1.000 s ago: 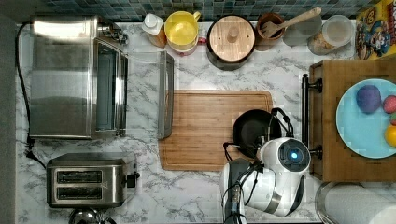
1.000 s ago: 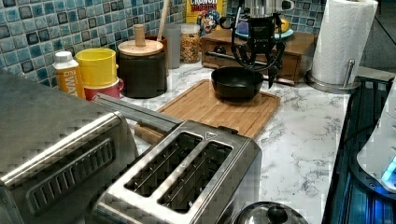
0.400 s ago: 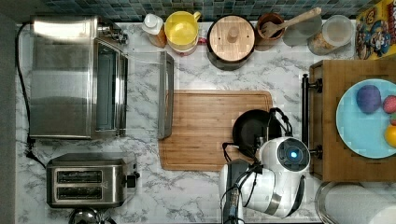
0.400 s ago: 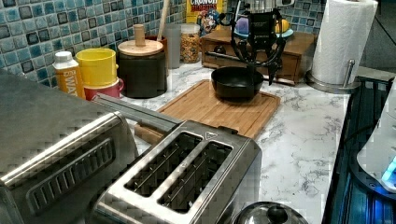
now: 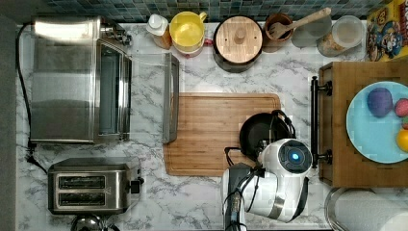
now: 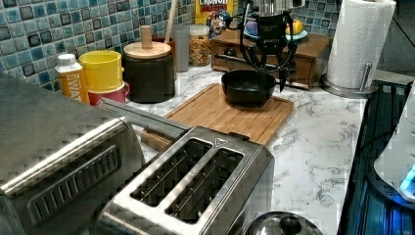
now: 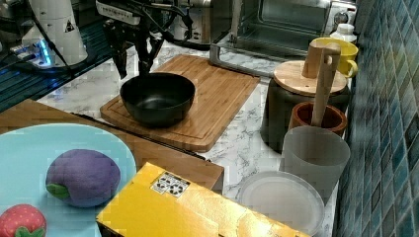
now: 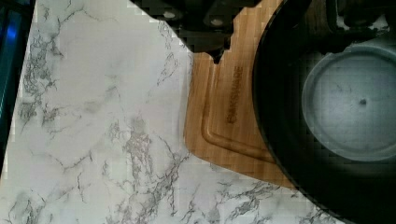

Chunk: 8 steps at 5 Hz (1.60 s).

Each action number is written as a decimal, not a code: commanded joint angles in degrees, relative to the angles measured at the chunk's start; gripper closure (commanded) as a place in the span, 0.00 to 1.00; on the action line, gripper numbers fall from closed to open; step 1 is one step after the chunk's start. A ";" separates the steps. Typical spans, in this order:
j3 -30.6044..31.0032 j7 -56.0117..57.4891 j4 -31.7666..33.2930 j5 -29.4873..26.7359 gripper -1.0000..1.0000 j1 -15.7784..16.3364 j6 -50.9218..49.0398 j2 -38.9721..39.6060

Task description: Put the bowl on the board.

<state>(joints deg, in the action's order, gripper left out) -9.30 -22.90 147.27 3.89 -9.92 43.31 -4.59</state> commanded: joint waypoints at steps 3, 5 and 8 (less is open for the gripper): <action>-0.62 -0.28 -5.17 0.05 0.50 0.52 0.97 -1.45; -1.21 -0.35 -5.14 0.14 0.50 1.11 0.97 -1.46; -0.27 -0.24 -5.15 0.00 0.50 0.17 0.97 -1.45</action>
<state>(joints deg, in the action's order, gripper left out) -9.51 -22.86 147.27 4.07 -9.74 43.64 -5.29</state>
